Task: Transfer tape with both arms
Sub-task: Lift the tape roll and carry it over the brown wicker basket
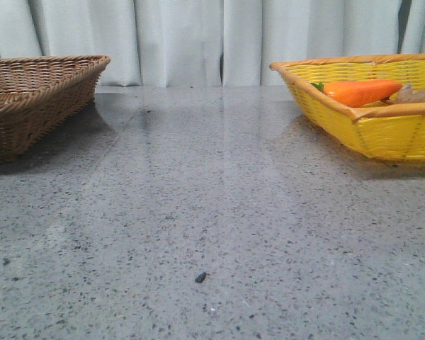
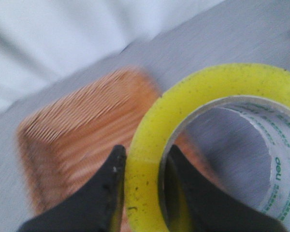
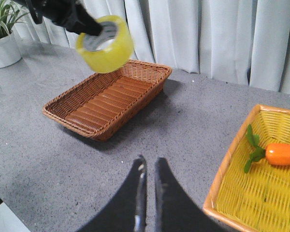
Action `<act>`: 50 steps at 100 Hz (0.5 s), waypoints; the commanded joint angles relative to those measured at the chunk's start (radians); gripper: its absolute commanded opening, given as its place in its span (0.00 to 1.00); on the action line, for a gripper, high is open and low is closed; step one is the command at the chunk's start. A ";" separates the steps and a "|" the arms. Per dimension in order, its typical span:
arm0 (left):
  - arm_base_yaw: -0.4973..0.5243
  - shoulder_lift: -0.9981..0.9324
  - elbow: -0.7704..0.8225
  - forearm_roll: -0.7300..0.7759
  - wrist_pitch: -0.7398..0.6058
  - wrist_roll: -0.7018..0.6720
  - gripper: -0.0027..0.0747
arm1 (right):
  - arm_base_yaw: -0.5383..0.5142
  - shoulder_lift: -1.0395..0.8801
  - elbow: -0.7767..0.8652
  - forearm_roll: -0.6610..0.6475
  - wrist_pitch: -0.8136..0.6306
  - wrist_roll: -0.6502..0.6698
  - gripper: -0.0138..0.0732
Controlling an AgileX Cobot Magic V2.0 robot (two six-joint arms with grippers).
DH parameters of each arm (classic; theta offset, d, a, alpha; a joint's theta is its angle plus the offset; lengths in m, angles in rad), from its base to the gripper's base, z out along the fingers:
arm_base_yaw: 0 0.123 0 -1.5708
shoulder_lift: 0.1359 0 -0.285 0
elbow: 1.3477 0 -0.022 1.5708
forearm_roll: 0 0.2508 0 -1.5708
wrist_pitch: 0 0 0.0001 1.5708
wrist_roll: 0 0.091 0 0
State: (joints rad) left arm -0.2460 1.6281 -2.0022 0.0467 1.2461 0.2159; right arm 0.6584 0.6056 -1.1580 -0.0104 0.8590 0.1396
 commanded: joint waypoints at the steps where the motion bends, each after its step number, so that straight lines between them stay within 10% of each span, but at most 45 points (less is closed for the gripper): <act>1: 0.085 -0.027 0.018 -0.003 -0.039 -0.020 0.01 | 0.000 0.012 -0.018 -0.016 -0.057 0.000 0.11; 29: 0.213 -0.015 0.241 -0.094 -0.113 -0.039 0.04 | 0.000 0.012 -0.008 -0.019 -0.008 0.000 0.11; 50: 0.215 -0.015 0.300 -0.091 -0.113 -0.046 0.46 | 0.000 0.012 -0.008 -0.027 0.033 0.000 0.11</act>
State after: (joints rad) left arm -0.0341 1.6652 -1.6862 -0.0276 1.1802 0.1856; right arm 0.6584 0.6056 -1.1465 -0.0160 0.9463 0.1402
